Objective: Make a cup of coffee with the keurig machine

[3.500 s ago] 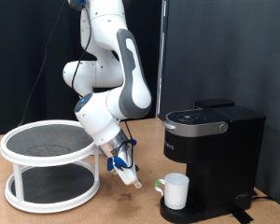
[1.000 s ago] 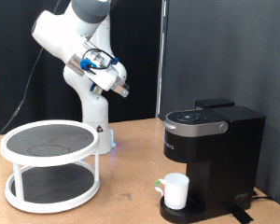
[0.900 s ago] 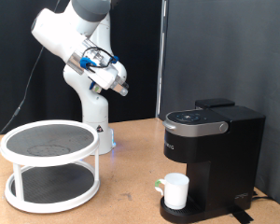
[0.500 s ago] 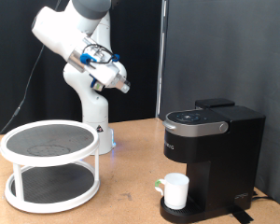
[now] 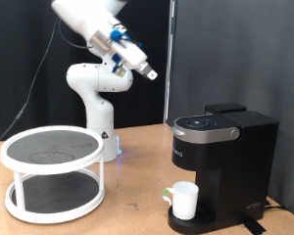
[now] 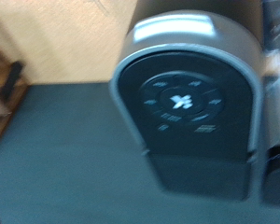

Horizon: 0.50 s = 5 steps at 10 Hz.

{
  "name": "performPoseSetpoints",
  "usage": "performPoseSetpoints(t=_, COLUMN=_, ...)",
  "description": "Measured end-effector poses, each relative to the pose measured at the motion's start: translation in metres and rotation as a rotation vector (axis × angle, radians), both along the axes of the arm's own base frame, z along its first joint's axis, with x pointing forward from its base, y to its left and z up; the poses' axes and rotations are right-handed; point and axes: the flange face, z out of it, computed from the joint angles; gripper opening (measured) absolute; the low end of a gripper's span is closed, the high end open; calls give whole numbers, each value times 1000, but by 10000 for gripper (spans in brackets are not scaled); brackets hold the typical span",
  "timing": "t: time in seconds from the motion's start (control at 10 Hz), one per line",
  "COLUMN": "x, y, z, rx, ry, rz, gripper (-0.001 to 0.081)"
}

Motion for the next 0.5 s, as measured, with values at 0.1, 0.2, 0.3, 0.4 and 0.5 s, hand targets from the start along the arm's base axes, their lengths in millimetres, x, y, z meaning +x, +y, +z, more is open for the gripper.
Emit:
performPoseSetpoints(t=0.1, x=8, y=10, z=8, rx=-50, ry=31, rz=19, gripper=734)
performPoseSetpoints(t=0.2, x=16, y=21, z=15, rx=-80, ry=51, rz=23, gripper=734)
performPoseSetpoints(t=0.3, x=24, y=31, z=22, rx=-96, ry=65, rz=22, gripper=734)
performPoseSetpoints(t=0.4, x=32, y=35, z=24, rx=-107, ry=78, rz=18, gripper=734)
performPoseSetpoints(t=0.5, x=31, y=34, z=22, rx=-105, ry=80, rz=19, gripper=734)
